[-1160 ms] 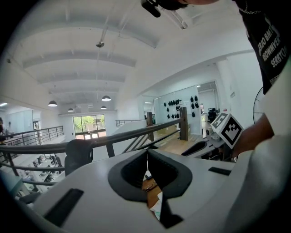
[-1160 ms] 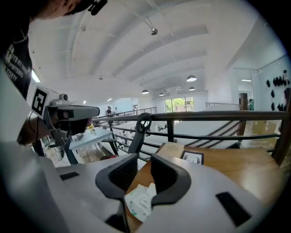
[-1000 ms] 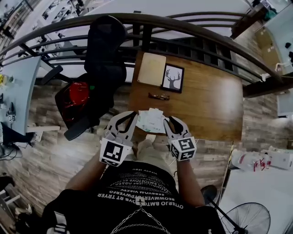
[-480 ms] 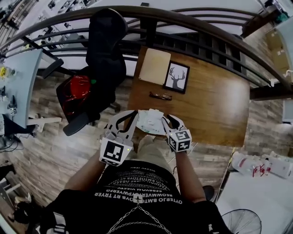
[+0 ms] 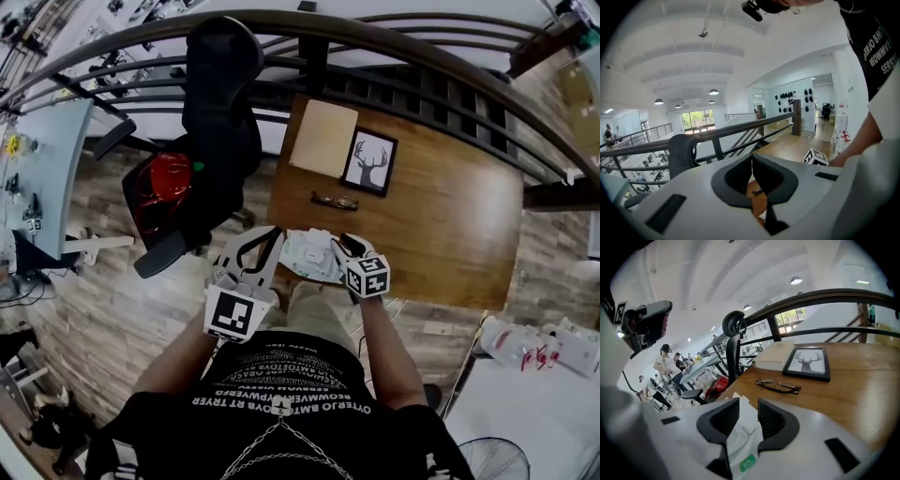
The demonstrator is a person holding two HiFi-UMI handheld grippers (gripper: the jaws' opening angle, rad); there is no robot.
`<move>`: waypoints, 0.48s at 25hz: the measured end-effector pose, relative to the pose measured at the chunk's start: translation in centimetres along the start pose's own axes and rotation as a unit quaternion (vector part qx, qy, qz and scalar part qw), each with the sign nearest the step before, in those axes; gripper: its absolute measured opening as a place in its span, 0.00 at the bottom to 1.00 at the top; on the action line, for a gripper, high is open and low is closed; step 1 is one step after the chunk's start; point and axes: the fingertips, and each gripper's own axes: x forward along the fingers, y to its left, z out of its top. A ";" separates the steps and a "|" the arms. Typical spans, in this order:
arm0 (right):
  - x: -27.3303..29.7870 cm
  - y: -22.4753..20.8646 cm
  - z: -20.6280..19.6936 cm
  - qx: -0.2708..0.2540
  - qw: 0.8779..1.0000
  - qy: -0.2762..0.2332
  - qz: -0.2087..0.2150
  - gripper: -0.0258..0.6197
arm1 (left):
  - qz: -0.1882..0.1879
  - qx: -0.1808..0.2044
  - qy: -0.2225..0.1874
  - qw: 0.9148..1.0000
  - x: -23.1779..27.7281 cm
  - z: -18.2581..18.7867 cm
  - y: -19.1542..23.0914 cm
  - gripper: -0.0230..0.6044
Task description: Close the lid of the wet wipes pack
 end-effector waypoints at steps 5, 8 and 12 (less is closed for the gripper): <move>1.0 0.1 -0.9 0.008 1.000 0.008 0.011 0.28 | -0.002 0.003 -0.013 1.000 -0.4 0.6 -0.2 0.08; 1.0 0.3 -0.8 0.015 1.000 0.001 0.017 0.28 | -0.007 0.011 -0.019 1.000 -0.9 1.0 -0.5 0.08; 1.0 1.8 -1.3 0.002 1.000 0.006 0.029 0.28 | -0.006 0.011 -0.022 1.000 -1.8 0.7 -0.6 0.08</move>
